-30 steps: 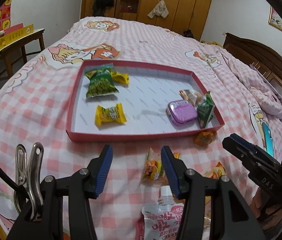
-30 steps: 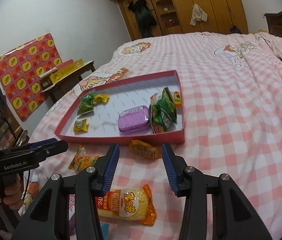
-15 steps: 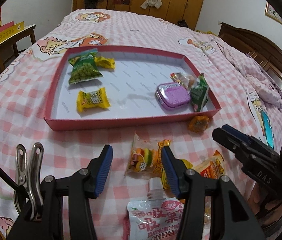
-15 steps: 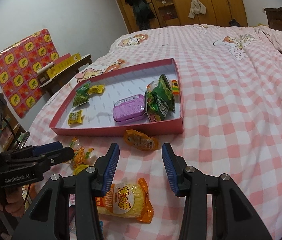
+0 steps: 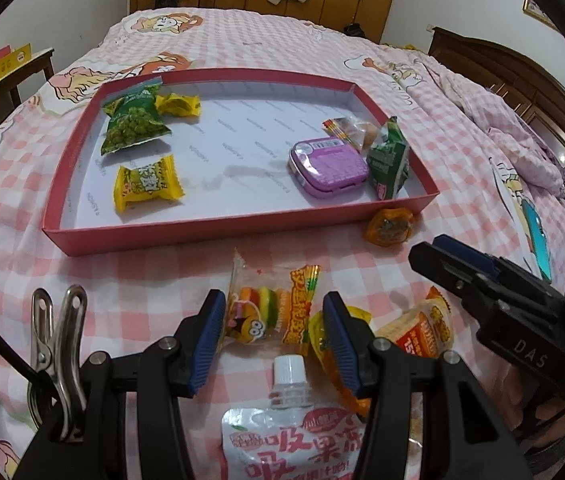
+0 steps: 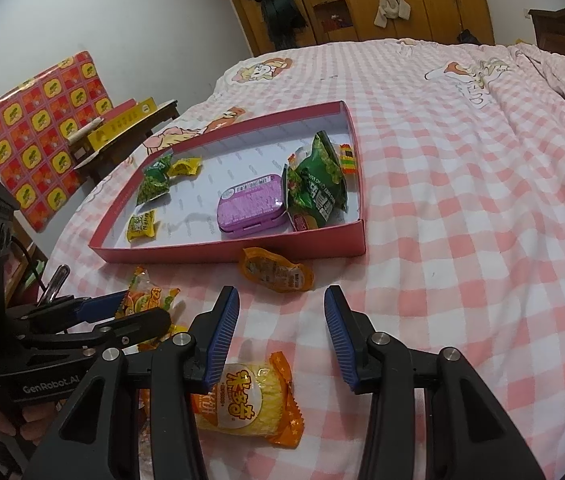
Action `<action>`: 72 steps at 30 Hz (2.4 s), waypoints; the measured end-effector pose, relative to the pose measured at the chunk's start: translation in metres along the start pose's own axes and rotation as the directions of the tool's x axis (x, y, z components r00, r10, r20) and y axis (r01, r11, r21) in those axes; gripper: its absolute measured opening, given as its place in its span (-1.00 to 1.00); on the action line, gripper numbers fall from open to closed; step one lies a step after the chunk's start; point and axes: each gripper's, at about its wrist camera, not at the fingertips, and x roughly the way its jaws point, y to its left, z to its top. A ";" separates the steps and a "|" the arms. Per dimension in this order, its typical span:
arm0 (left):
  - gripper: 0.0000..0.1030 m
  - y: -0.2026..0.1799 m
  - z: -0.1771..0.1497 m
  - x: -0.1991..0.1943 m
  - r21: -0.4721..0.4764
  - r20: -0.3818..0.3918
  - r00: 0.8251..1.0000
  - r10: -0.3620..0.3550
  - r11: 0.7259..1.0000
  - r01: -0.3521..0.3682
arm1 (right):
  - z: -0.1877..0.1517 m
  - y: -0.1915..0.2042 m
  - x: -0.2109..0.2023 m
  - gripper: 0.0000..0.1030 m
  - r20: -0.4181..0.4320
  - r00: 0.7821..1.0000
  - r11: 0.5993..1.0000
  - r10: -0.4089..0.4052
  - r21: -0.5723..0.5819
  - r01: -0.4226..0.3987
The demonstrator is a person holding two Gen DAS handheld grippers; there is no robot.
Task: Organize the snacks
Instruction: 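Move the left tool to the rainbow gummy bag while the right tool approaches the orange-wrapped candy, then close the left tool on the rainbow gummy bag while the right tool grasps the orange-wrapped candy, then carry the gummy bag into the box and open the left tool while the right releases the orange candy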
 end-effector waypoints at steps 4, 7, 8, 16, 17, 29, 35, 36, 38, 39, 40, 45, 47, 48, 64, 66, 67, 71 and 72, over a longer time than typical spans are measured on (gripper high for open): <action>-0.09 0.001 -0.002 0.002 0.013 0.011 1.000 0.024 1.000 -0.024 | 0.000 -0.002 0.004 -0.05 -0.017 1.000 1.000 -0.001 0.007 0.001; -0.16 0.005 -0.003 0.002 0.000 0.015 1.000 0.013 1.000 -0.013 | -0.001 -0.004 0.009 0.04 -0.034 0.999 1.000 0.000 0.015 0.001; -0.17 0.007 -0.003 0.002 -0.006 0.016 1.000 0.007 1.000 -0.007 | -0.001 -0.005 0.010 0.04 -0.037 0.999 1.000 -0.002 0.016 0.002; -0.21 0.014 -0.004 -0.001 -0.020 0.030 0.999 -0.011 1.000 0.012 | -0.001 -0.001 0.014 0.04 -0.052 0.999 1.000 -0.016 0.003 0.017; -0.21 0.015 -0.004 -0.002 -0.023 0.033 0.999 -0.013 1.000 0.014 | 0.000 0.000 0.015 0.04 -0.056 0.998 1.000 -0.020 -0.002 0.020; -0.21 0.030 -0.005 -0.014 -0.074 0.065 0.997 -0.038 0.996 0.043 | 0.014 0.011 0.034 0.04 -0.073 0.996 0.999 -0.048 -0.005 0.047; -0.21 0.032 -0.005 -0.020 -0.087 0.079 0.996 -0.043 0.995 0.049 | 0.014 0.009 0.034 -0.21 -0.066 0.997 0.999 -0.040 0.008 0.040; -0.21 0.033 -0.005 -0.021 -0.090 0.082 0.996 -0.041 0.995 0.049 | 0.014 0.009 0.034 -0.24 -0.065 0.997 0.999 -0.038 0.008 0.039; -0.21 0.033 -0.004 -0.023 -0.091 0.087 0.995 -0.040 0.995 0.047 | 0.013 0.009 0.034 -0.29 -0.064 0.997 0.999 -0.036 0.007 0.036; -0.21 0.033 -0.004 -0.025 -0.092 0.090 0.995 -0.038 0.995 0.046 | 0.013 0.010 0.033 -0.32 -0.062 0.998 0.999 -0.033 0.006 0.034; -0.21 0.034 -0.004 -0.027 -0.093 0.095 0.995 -0.036 0.995 0.045 | 0.013 0.010 0.032 -0.35 -0.061 0.998 0.999 -0.034 0.005 0.034; -0.21 0.036 -0.003 -0.038 -0.099 0.115 0.993 -0.023 0.995 0.035 | 0.010 0.015 0.025 -0.48 -0.041 0.999 0.999 -0.028 -0.018 0.027; -0.21 0.038 -0.002 -0.041 -0.104 0.121 0.993 -0.016 0.994 0.029 | 0.010 0.016 0.022 -0.51 -0.032 0.999 0.999 -0.025 -0.025 0.025; -0.21 0.039 -0.002 -0.042 -0.108 0.124 0.992 -0.013 0.994 0.026 | 0.010 0.017 0.020 -0.54 -0.029 0.999 0.999 -0.023 -0.028 0.022; -0.21 0.060 0.015 -0.054 -0.138 0.163 0.986 0.034 0.990 -0.011 | 0.013 0.041 -0.002 -0.63 0.017 1.000 0.994 0.025 -0.104 -0.023; -0.21 0.063 0.020 -0.054 -0.139 0.167 0.985 0.037 0.990 -0.013 | 0.016 0.043 -0.004 -0.63 0.026 0.999 0.994 0.030 -0.110 -0.027; -0.21 0.064 0.023 -0.053 -0.139 0.170 0.985 0.040 0.990 -0.017 | 0.017 0.044 -0.004 -0.63 0.029 0.999 0.993 0.032 -0.112 -0.028; -0.21 0.067 0.034 -0.051 -0.133 0.183 0.982 0.056 0.991 -0.032 | 0.024 0.046 -0.005 -0.63 0.038 0.999 0.992 0.034 -0.123 -0.029; -0.21 0.068 0.038 -0.050 -0.131 0.185 0.981 0.061 0.991 -0.037 | 0.025 0.045 -0.005 -0.63 0.040 0.999 0.992 0.034 -0.124 -0.028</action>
